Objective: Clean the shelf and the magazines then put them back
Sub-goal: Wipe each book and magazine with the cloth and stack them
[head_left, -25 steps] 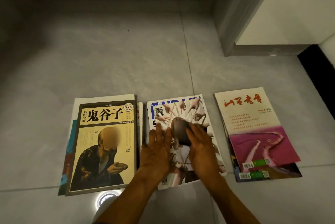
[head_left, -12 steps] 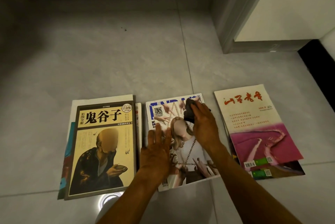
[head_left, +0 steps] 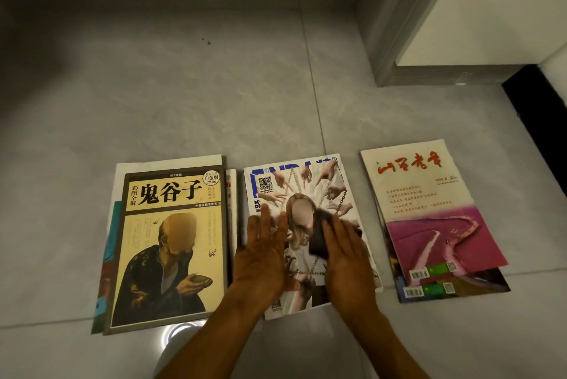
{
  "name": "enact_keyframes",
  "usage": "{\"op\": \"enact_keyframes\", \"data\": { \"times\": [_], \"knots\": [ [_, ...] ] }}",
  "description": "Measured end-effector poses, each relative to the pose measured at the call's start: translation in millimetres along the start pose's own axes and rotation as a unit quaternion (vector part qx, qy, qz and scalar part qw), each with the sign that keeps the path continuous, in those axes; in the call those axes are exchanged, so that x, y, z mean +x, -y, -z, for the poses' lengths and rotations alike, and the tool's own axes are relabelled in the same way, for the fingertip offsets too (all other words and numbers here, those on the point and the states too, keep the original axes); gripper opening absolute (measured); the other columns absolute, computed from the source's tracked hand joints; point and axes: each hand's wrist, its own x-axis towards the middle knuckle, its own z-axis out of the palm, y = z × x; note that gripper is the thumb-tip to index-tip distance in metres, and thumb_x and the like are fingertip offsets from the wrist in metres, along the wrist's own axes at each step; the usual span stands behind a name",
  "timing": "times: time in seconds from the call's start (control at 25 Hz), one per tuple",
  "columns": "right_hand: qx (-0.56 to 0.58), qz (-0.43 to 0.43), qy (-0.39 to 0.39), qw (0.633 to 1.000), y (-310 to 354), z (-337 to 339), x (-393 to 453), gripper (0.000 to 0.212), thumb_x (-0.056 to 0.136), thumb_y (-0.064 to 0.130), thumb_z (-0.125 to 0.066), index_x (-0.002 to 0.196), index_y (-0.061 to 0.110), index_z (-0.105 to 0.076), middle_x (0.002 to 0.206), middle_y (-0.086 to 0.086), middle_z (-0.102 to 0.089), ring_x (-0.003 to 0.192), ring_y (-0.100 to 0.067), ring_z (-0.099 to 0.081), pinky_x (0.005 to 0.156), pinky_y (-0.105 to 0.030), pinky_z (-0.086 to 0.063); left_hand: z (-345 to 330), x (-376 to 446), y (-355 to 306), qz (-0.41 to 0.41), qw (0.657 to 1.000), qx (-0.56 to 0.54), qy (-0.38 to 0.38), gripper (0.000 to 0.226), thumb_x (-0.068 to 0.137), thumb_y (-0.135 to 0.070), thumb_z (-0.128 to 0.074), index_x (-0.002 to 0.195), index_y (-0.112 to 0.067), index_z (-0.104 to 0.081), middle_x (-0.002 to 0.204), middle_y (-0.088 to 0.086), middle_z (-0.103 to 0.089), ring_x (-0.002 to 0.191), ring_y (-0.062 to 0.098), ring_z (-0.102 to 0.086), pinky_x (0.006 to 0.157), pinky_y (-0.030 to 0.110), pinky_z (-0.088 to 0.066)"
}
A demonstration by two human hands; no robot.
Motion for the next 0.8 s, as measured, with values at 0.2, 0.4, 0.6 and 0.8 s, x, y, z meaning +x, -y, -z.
{"op": "enact_keyframes", "data": {
  "times": [0.2,0.4,0.6,0.8],
  "knots": [
    [0.02,-0.082,0.036,0.996,2.8,22.1,107.9,0.086,0.081,0.011,-0.073,0.151,0.013,-0.025,0.158,-0.01,-0.023,0.146,-0.031,-0.018,0.118,-0.044,-0.018,2.2,-1.9,1.7,-0.007,1.0,-0.017,0.009,0.125,0.072,-0.061,-0.071,0.148,-0.031,0.023,0.154,0.002,0.035,0.144,0.031,0.024,0.114,0.053,-0.023],
    [-0.014,-0.039,0.01,0.999,-13.6,4.9,-21.9,0.093,0.067,0.026,-0.084,0.144,0.011,-0.035,0.151,-0.014,-0.036,0.14,-0.035,-0.03,0.115,-0.049,-0.026,2.0,-5.6,5.2,-0.01,1.0,-0.001,0.002,0.126,0.071,-0.064,-0.071,0.148,-0.031,0.023,0.155,0.003,0.034,0.145,0.032,0.023,0.114,0.053,-0.024],
    [-0.043,0.024,-0.004,0.999,-3.3,-15.6,-99.2,0.055,0.098,0.041,-0.039,0.144,0.011,-0.039,0.157,-0.009,-0.024,0.148,-0.027,-0.009,0.114,-0.042,-0.014,3.1,-1.9,7.7,-0.017,1.0,0.005,0.005,0.127,0.071,-0.063,-0.072,0.148,-0.032,0.024,0.153,0.002,0.037,0.144,0.032,0.024,0.113,0.053,-0.027],
    [-0.032,-0.001,0.074,0.997,32.7,-3.5,8.2,0.091,0.075,0.048,-0.068,0.15,0.014,-0.029,0.154,-0.012,-0.032,0.145,-0.033,-0.016,0.115,-0.056,-0.02,0.6,-1.6,5.7,-0.012,1.0,0.016,-0.007,0.125,0.072,-0.066,-0.069,0.147,-0.033,0.025,0.153,0.003,0.037,0.143,0.031,0.027,0.117,0.05,-0.016]
  ]
}}
